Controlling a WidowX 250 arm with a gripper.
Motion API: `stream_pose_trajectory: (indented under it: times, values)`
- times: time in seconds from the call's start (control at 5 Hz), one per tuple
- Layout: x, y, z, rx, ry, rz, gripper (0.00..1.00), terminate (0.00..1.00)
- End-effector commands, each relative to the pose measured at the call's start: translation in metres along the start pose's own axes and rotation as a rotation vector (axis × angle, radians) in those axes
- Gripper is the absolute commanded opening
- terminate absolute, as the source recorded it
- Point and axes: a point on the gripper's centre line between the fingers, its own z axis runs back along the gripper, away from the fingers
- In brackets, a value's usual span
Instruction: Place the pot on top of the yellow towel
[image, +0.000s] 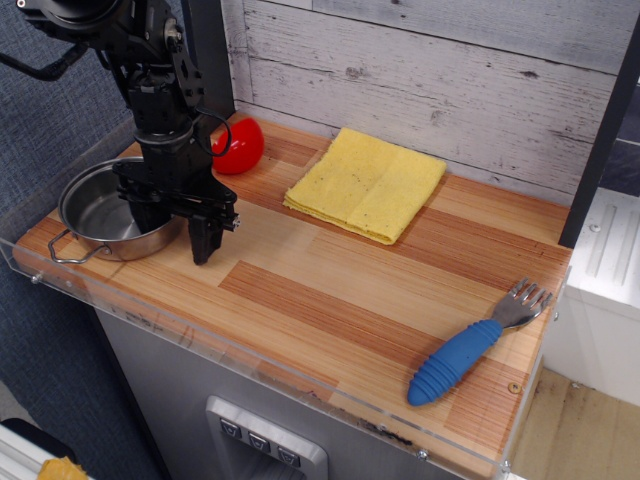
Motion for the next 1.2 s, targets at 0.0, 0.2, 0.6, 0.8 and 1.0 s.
stream_pose_trajectory:
  times: [0.0,0.2,0.6,0.8,1.0]
  values:
    - [-0.007,0.0,0.032,0.016,-0.073,0.013,0.0,0.0]
    - [-0.016,0.002,0.05,0.014,-0.122,0.04,0.0,0.0]
    - [-0.013,-0.015,0.122,-0.003,-0.339,0.059,0.0,0.0]
    - [0.016,-0.063,0.137,-0.157,-0.398,-0.062,0.0,0.0]
    - [0.043,-0.104,0.14,-0.233,-0.401,-0.148,0.0,0.0]
